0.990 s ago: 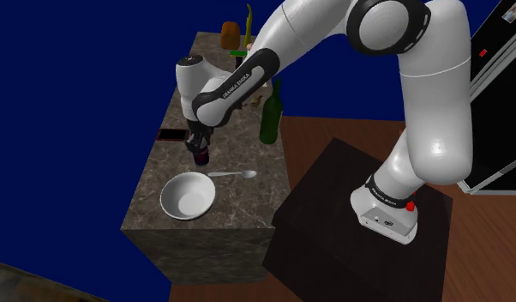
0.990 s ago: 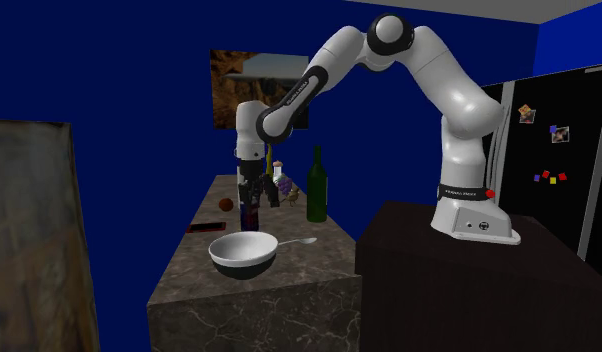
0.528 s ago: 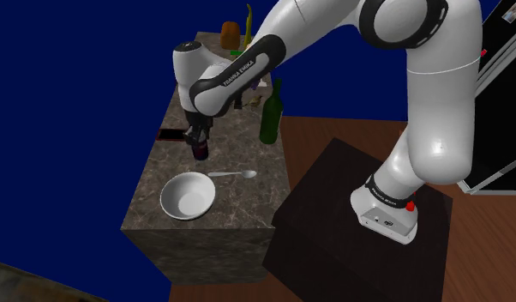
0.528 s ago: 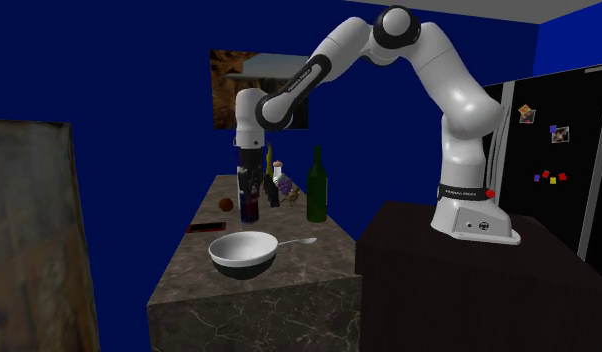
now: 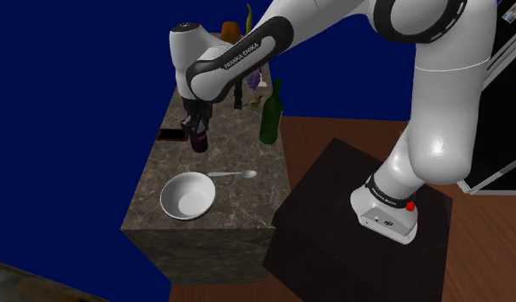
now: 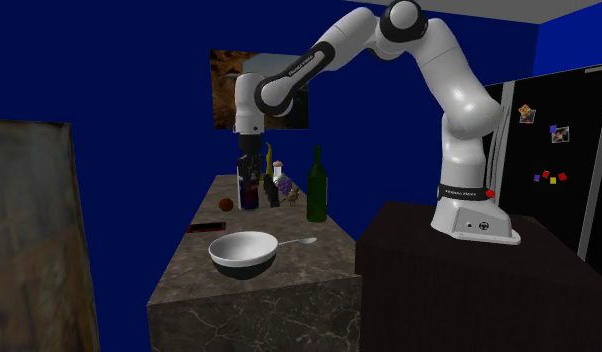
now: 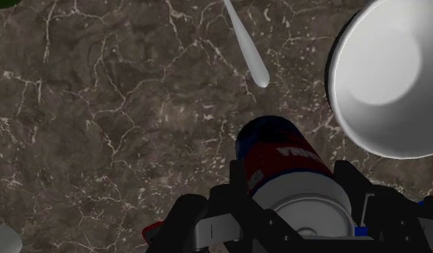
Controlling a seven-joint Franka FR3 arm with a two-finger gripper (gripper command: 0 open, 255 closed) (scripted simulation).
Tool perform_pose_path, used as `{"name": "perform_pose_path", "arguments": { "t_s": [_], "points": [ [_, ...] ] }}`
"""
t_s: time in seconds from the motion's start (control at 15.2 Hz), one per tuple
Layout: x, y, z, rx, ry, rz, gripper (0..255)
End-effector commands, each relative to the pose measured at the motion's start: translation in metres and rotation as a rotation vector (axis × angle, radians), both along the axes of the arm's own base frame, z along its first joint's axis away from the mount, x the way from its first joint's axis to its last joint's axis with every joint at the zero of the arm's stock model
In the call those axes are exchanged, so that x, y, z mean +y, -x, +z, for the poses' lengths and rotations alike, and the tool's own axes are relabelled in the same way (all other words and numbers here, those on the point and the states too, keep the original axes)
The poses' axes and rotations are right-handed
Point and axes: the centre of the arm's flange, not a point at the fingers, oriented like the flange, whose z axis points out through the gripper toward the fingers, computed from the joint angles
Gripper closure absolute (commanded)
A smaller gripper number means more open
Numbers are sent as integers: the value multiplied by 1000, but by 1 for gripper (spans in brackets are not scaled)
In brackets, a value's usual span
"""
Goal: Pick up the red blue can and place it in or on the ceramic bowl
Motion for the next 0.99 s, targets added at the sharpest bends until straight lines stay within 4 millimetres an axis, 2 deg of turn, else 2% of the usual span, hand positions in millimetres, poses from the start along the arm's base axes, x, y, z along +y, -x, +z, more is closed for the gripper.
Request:
{"name": "perform_pose_path", "arguments": {
  "t_s": [0.0,0.2,0.92],
  "points": [
    [0,0,10,0,0,0,255],
    [0,0,25,0,0,0,255],
    [119,80,49,0,0,0,255]
  ]
}}
